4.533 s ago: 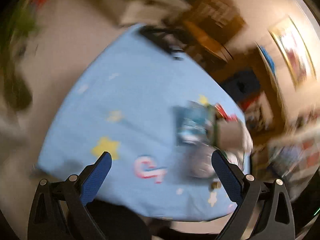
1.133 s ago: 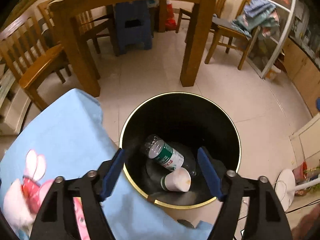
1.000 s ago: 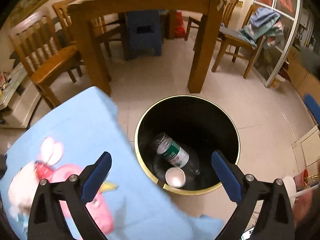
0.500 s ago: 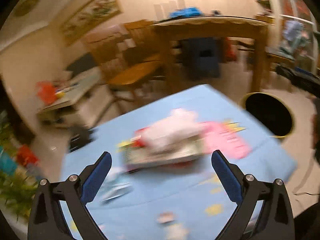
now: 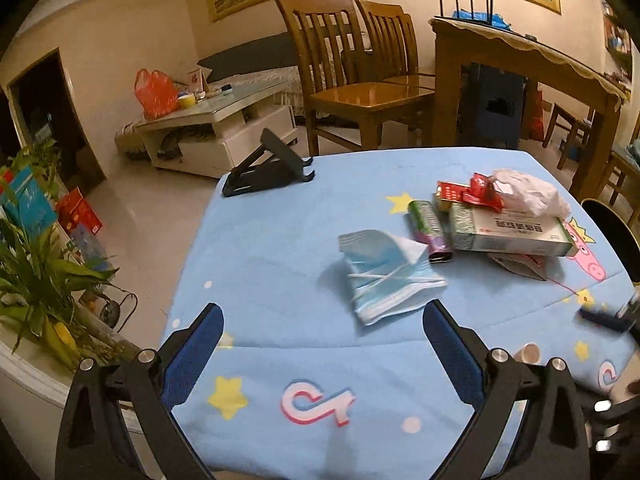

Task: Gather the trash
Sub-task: 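Grasp the bottle cap with the right tool while the left tool grasps the blue mask, then carry cap and mask over the bin and open both tools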

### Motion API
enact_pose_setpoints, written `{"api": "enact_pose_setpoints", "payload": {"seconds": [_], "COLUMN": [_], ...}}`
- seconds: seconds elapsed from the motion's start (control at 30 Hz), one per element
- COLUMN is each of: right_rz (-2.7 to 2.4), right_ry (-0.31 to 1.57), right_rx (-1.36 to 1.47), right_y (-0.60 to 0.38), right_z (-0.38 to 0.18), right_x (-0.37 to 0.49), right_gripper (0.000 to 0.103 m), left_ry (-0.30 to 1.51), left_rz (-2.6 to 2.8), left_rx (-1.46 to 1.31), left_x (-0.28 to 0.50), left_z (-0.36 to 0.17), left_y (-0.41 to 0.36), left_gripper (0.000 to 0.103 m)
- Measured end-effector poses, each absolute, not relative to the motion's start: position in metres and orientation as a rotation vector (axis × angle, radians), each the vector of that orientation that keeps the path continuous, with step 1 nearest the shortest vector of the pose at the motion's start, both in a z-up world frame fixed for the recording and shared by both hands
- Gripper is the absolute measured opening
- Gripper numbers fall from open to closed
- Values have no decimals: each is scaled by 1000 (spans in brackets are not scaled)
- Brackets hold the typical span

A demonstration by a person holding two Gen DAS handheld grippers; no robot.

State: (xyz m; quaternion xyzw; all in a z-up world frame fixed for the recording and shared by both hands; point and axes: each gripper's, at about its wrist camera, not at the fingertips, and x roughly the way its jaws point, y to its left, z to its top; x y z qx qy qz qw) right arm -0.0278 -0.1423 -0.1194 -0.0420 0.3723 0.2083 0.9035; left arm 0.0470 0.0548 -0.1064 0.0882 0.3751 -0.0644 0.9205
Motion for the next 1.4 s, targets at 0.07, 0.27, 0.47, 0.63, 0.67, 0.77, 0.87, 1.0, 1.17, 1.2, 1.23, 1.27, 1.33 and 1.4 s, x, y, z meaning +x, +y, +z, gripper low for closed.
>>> {"api": "enact_pose_setpoints", "payload": {"seconds": [0.07,0.27,0.47,0.63,0.67,0.77,0.87,1.0,1.17,1.2,1.23,1.27,1.33,1.4], "right_rz": [437,412,373,384,385,385,390,394,392,391,390,388,385,381], "right_ry": [796,860,857,827,823,813,803,796,775,771,769,764,750,712], "right_rx": [-76,-84,-181,-126,-118,-97,-72,-45,-28,-27,-26,-25,-14,12], "right_y": [-129,-112,-97,-113,-115,-139,-155,-168,-177,-179,-180,-181,-183,-194], "right_z": [-130,-145,-155,-146,-146,-134,-130,-131,-128,-128,-128,-127,-123,-109], "right_x": [-23,-2,-1,-10,-11,-13,-20,-23,-30,-32,-31,-32,-33,-36], "right_gripper": [49,33,21,21,21,21,21,21,21,21,21,21,21,21], "left_ry": [772,800,833,864,878,940,995,991,884,871,867,871,860,817], "left_rz": [-139,-148,-196,-317,-346,-371,-381,-307,-216,-202,-192,-168,-138,-99], "left_rx": [154,110,110,78,77,85,73,175,192,185,176,165,150,151], "left_x": [51,58,71,94,100,125,141,146,124,121,118,116,109,100], "left_z": [-109,-120,-128,-132,-133,-144,-158,-173,-155,-152,-151,-150,-145,-133], "left_y": [66,89,88,70,65,47,37,18,25,29,32,37,44,49], "left_gripper": [96,96,96,96,96,96,96,49,11,11,10,10,9,9]}}
